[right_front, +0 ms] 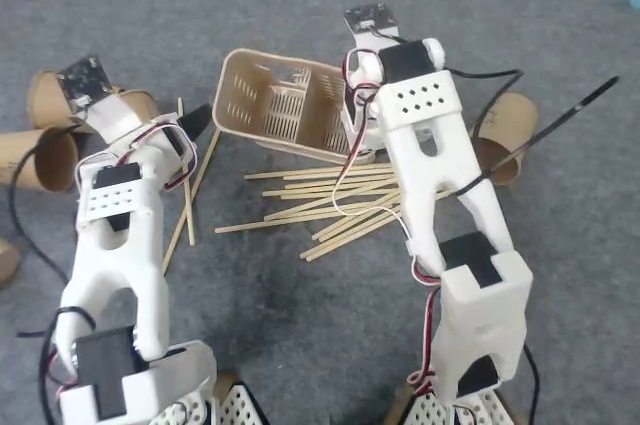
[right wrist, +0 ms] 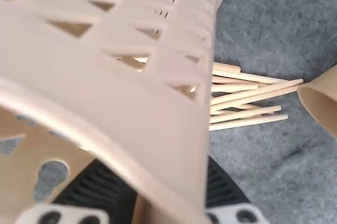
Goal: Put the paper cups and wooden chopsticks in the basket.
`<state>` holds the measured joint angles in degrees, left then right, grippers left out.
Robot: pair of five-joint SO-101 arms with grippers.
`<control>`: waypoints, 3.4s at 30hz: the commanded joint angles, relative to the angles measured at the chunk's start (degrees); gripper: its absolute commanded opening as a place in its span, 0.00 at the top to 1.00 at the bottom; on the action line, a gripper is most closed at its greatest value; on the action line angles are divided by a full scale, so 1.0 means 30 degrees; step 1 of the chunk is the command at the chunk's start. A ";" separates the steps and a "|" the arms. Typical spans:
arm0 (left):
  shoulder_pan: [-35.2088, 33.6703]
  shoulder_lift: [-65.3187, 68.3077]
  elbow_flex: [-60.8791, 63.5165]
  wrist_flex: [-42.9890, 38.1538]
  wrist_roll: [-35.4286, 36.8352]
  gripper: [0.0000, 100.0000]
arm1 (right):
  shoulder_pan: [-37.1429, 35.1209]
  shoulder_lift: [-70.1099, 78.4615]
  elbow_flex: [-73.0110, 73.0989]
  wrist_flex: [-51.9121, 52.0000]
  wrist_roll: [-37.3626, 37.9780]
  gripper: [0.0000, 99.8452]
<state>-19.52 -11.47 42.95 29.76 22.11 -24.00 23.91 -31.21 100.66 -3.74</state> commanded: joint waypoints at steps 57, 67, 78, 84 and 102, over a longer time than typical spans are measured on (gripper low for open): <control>0.0440 -0.0029 -0.0044 -0.0440 -0.0234 0.62 | 0.9861 -1.2762 1.3040 -0.5788 0.5832 0.81; 0.0440 -0.0059 0.0044 -0.0469 -0.0264 0.62 | 1.0447 -1.2821 1.9370 -1.5165 0.9260 0.81; 0.0440 -0.0059 0.0132 -0.1055 -0.0264 0.62 | 1.0359 -2.2139 3.1267 -2.4659 1.0960 0.81; 0.0440 -0.0059 0.0132 -0.1055 -0.0264 0.62 | 1.0330 -2.6271 3.6044 -2.7619 1.0901 0.81; 0.0352 -0.0176 0.0396 -0.0996 -0.0264 0.62 | 1.0505 -2.9201 4.2081 -3.5297 1.1399 0.81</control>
<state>-18.73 -11.21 44.44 28.00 22.02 6.86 -62.42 94.95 -3.87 28.70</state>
